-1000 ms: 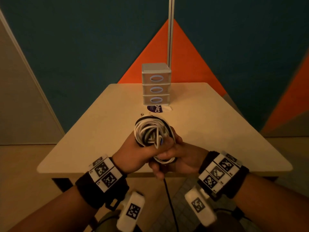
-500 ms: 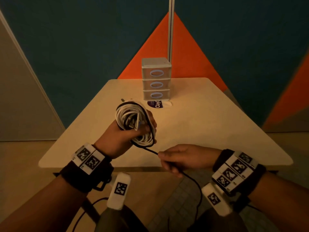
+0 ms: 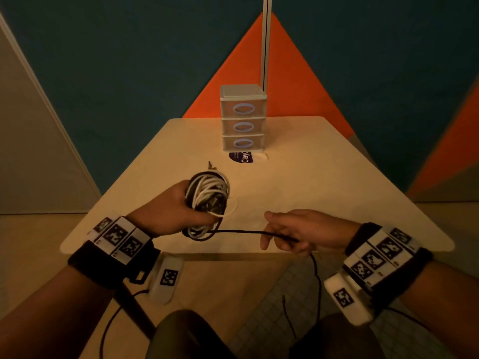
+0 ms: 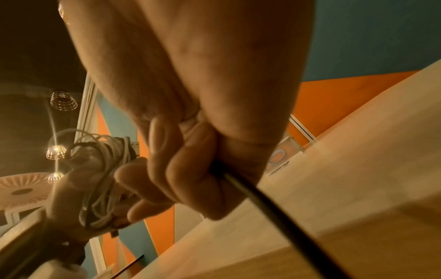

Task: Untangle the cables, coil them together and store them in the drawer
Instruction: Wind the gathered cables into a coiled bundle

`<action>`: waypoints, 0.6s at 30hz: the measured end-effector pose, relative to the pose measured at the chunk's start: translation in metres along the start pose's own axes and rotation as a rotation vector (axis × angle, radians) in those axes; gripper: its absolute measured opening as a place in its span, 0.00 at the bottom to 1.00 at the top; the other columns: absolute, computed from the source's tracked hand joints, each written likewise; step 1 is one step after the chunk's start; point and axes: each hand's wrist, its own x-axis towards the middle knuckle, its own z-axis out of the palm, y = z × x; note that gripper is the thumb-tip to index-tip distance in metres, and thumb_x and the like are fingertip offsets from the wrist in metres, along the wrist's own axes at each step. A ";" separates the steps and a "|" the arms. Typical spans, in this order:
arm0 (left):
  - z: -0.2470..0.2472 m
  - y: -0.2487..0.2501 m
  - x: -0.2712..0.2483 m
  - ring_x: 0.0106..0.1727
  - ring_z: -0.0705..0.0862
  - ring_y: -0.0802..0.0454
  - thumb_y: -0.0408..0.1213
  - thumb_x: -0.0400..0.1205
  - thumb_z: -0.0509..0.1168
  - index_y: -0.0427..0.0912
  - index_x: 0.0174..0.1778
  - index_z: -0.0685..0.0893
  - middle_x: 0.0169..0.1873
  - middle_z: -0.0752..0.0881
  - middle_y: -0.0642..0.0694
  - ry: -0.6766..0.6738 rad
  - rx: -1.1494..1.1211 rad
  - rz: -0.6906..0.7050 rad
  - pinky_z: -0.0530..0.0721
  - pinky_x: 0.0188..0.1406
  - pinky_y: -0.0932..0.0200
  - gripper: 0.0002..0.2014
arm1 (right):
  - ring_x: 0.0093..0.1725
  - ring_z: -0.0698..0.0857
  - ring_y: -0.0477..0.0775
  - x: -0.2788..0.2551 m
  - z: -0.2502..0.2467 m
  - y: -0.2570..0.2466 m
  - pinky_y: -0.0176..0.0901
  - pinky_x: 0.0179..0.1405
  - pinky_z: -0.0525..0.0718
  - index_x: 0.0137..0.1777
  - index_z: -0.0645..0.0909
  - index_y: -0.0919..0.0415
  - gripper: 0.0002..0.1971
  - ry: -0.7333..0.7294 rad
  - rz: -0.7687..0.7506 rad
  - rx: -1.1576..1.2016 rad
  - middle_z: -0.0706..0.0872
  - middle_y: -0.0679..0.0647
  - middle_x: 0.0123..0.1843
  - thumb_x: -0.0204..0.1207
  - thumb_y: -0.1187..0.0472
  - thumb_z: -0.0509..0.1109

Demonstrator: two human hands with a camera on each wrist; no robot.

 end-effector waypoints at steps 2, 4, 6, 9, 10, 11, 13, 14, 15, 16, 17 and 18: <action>0.001 0.006 -0.001 0.50 0.89 0.55 0.51 0.63 0.76 0.57 0.52 0.88 0.48 0.90 0.52 -0.061 0.087 0.015 0.86 0.54 0.61 0.21 | 0.23 0.60 0.44 0.000 0.000 -0.003 0.39 0.26 0.59 0.57 0.89 0.63 0.35 -0.003 0.005 -0.001 0.75 0.50 0.32 0.86 0.35 0.51; 0.003 0.009 -0.001 0.47 0.89 0.58 0.51 0.65 0.81 0.55 0.52 0.86 0.46 0.90 0.54 -0.096 0.135 0.007 0.85 0.52 0.65 0.21 | 0.23 0.59 0.44 -0.001 0.002 -0.006 0.39 0.26 0.58 0.59 0.89 0.64 0.37 0.001 0.009 -0.006 0.74 0.50 0.32 0.85 0.33 0.50; 0.010 0.012 0.000 0.40 0.87 0.61 0.51 0.67 0.84 0.55 0.47 0.85 0.39 0.89 0.55 -0.090 0.260 -0.004 0.84 0.44 0.67 0.18 | 0.23 0.59 0.45 -0.002 0.004 -0.009 0.39 0.26 0.58 0.60 0.89 0.63 0.39 -0.012 0.002 -0.004 0.74 0.50 0.32 0.85 0.32 0.48; 0.024 0.010 0.004 0.46 0.86 0.57 0.51 0.72 0.80 0.53 0.54 0.85 0.45 0.88 0.56 -0.035 0.686 0.029 0.84 0.49 0.59 0.18 | 0.24 0.60 0.45 -0.003 0.009 -0.016 0.39 0.26 0.58 0.60 0.90 0.61 0.41 -0.041 -0.009 -0.025 0.75 0.50 0.33 0.83 0.29 0.46; 0.029 0.008 0.006 0.49 0.86 0.53 0.51 0.74 0.77 0.52 0.57 0.84 0.47 0.88 0.54 -0.029 0.810 0.043 0.84 0.51 0.54 0.18 | 0.24 0.60 0.45 -0.003 0.011 -0.019 0.39 0.26 0.59 0.59 0.91 0.60 0.43 -0.041 -0.005 -0.047 0.76 0.50 0.33 0.82 0.27 0.45; 0.033 0.007 0.008 0.51 0.86 0.50 0.50 0.76 0.74 0.51 0.60 0.83 0.50 0.87 0.52 -0.022 0.880 0.055 0.84 0.52 0.52 0.18 | 0.24 0.60 0.45 -0.004 0.011 -0.020 0.39 0.25 0.59 0.59 0.91 0.59 0.44 -0.039 -0.002 -0.068 0.76 0.50 0.32 0.80 0.26 0.44; 0.037 0.007 0.010 0.52 0.86 0.48 0.50 0.77 0.72 0.50 0.62 0.83 0.51 0.87 0.50 -0.027 0.906 0.071 0.84 0.53 0.52 0.19 | 0.24 0.60 0.45 -0.005 0.011 -0.023 0.39 0.25 0.60 0.58 0.92 0.58 0.46 -0.034 0.000 -0.085 0.77 0.50 0.32 0.78 0.24 0.42; 0.038 0.008 0.010 0.51 0.86 0.48 0.50 0.77 0.72 0.50 0.62 0.83 0.50 0.87 0.50 -0.041 0.911 0.077 0.84 0.52 0.52 0.18 | 0.24 0.61 0.45 -0.005 0.010 -0.023 0.38 0.25 0.60 0.58 0.92 0.58 0.46 -0.030 0.005 -0.087 0.78 0.51 0.32 0.78 0.24 0.42; 0.038 0.010 0.010 0.50 0.86 0.48 0.51 0.78 0.71 0.51 0.61 0.84 0.49 0.87 0.51 -0.063 0.927 0.070 0.84 0.51 0.52 0.17 | 0.24 0.62 0.46 -0.006 0.009 -0.023 0.38 0.25 0.62 0.58 0.92 0.58 0.47 -0.024 0.017 -0.099 0.80 0.52 0.33 0.78 0.23 0.41; 0.039 0.012 0.009 0.49 0.87 0.49 0.52 0.78 0.71 0.53 0.60 0.83 0.49 0.88 0.52 -0.091 0.952 0.056 0.85 0.50 0.52 0.16 | 0.24 0.66 0.46 -0.006 0.007 -0.024 0.37 0.25 0.64 0.58 0.91 0.58 0.48 -0.015 0.034 -0.126 0.83 0.53 0.35 0.77 0.23 0.40; 0.040 0.014 0.008 0.49 0.87 0.49 0.54 0.78 0.70 0.55 0.59 0.83 0.48 0.88 0.52 -0.122 0.987 0.040 0.85 0.49 0.52 0.15 | 0.24 0.71 0.47 -0.005 0.006 -0.024 0.37 0.25 0.67 0.60 0.91 0.58 0.48 -0.004 0.057 -0.158 0.87 0.54 0.37 0.76 0.22 0.41; 0.042 0.015 0.008 0.48 0.87 0.49 0.56 0.78 0.68 0.56 0.58 0.83 0.48 0.89 0.52 -0.153 1.031 0.027 0.85 0.49 0.53 0.15 | 0.27 0.77 0.48 -0.005 0.006 -0.024 0.37 0.26 0.72 0.62 0.89 0.56 0.47 0.007 0.076 -0.191 0.91 0.54 0.42 0.74 0.21 0.43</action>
